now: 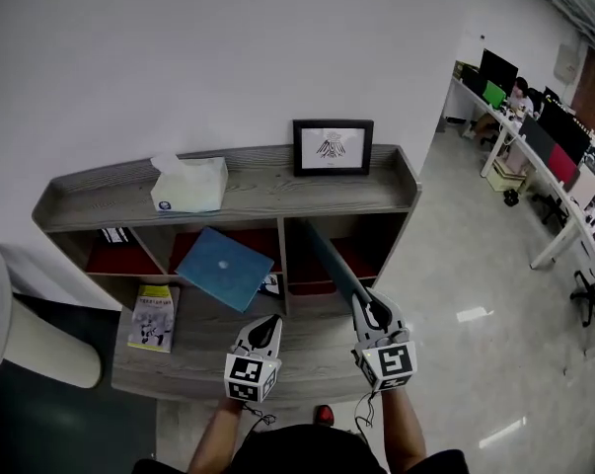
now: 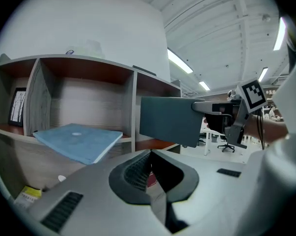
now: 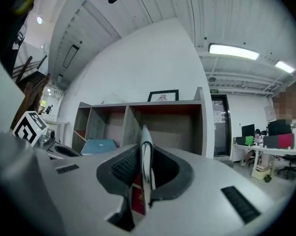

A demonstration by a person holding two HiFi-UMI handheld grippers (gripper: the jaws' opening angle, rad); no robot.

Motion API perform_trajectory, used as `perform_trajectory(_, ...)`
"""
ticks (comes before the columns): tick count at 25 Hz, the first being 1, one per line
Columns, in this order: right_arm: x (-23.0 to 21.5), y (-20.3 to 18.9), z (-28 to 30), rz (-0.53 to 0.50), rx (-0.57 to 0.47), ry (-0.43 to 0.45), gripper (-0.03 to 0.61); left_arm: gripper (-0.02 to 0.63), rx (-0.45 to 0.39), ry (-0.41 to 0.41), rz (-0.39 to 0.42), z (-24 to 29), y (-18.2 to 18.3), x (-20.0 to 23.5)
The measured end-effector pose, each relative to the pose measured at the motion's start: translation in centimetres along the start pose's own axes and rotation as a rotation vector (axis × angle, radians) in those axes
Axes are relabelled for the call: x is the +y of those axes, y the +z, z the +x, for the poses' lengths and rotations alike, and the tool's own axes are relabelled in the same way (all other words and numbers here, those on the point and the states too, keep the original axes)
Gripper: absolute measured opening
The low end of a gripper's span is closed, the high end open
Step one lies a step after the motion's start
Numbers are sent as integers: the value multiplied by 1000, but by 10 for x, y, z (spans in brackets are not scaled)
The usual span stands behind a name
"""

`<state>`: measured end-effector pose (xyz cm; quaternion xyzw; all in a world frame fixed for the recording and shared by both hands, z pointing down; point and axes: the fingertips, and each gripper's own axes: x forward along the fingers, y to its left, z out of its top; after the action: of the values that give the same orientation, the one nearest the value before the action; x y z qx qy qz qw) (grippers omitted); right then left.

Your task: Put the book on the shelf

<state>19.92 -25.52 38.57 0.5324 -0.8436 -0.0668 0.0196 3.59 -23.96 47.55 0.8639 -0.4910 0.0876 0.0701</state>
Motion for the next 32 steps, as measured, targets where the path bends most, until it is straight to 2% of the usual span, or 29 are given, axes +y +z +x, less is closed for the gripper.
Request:
perform_trajectory(8, -7, -4, 28, -26, -8, 130, 71, 6, -1, 108, -25, 10, -1, 0)
perform_trajectory(20, -14, -15, 54, 30, -12, 228, 71, 6, 10, 236, -62, 0, -13, 5)
perform_trajectory(27, -44, -27, 61, 184, -2, 217, 72, 6, 21, 250, -58, 2, -16, -6)
perform_trajectory(32, -62, -37, 61, 235, -5, 191, 72, 6, 39, 263, -57, 1, -21, -8)
